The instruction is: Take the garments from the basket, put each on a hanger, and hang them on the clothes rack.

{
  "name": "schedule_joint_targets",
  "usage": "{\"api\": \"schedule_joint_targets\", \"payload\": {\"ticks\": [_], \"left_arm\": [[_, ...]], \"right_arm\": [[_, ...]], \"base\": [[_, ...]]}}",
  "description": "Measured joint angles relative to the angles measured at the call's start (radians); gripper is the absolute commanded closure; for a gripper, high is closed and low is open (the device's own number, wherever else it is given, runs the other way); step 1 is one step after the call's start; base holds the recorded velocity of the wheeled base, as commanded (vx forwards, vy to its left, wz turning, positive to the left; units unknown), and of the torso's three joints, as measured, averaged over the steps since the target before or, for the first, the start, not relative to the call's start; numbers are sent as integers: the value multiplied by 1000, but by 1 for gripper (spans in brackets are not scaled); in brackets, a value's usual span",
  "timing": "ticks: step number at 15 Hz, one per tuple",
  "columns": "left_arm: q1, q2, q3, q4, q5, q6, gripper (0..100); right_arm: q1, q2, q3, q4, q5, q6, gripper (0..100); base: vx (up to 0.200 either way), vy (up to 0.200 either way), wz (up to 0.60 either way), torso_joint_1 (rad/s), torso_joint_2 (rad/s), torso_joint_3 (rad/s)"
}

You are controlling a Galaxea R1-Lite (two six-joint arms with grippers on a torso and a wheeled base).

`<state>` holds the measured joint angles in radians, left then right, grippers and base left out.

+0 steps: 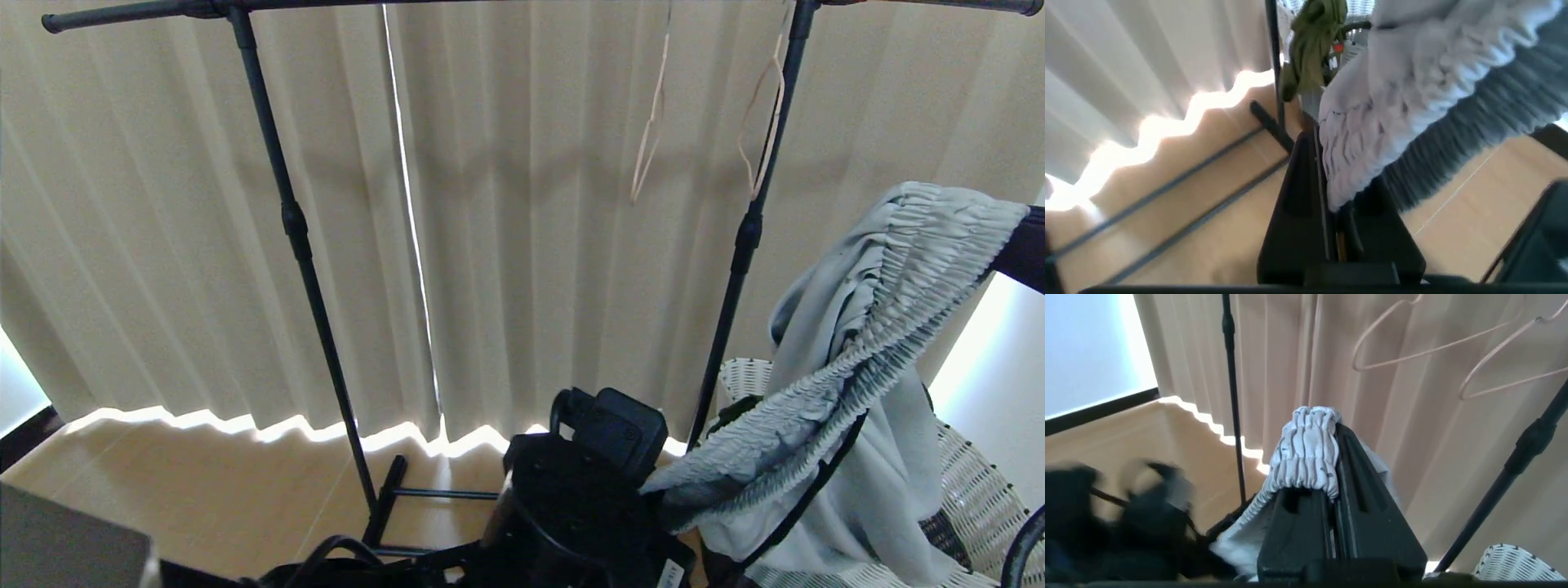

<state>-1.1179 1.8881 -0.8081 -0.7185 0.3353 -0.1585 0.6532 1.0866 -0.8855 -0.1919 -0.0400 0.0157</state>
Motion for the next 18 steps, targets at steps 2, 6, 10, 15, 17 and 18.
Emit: {"api": "schedule_joint_targets", "payload": {"ticks": [2, 6, 10, 15, 17, 18], "left_arm": [[9, -106, 47, 32, 5, 20, 100], [112, -418, 32, 326, -58, 30, 100], [340, -639, -87, 562, -294, 33, 100], [499, -671, -341, 652, -376, 36, 100], [509, -639, -421, 680, -376, 64, 100], [514, -623, -427, 699, -369, 86, 100]], "right_arm": [[-1, -4, -1, -7, 0, 0, 100], [-1, -11, -27, -11, 6, 0, 100], [-1, 24, -128, -11, 11, -1, 100], [-3, 93, -274, -7, 1, -2, 100], [-20, 111, -272, -1, -1, -2, 100], [-32, 117, -247, 5, -3, -3, 100]], "base": [[0, 0, 0, 0, 0, 0], [0, 0, 0, 0, 0, 0], [0, 0, 0, 0, 0, 0], [0, 0, 0, 0, 0, 0], [0, 0, 0, 0, 0, 0], [0, 0, 0, 0, 0, 0]]}}
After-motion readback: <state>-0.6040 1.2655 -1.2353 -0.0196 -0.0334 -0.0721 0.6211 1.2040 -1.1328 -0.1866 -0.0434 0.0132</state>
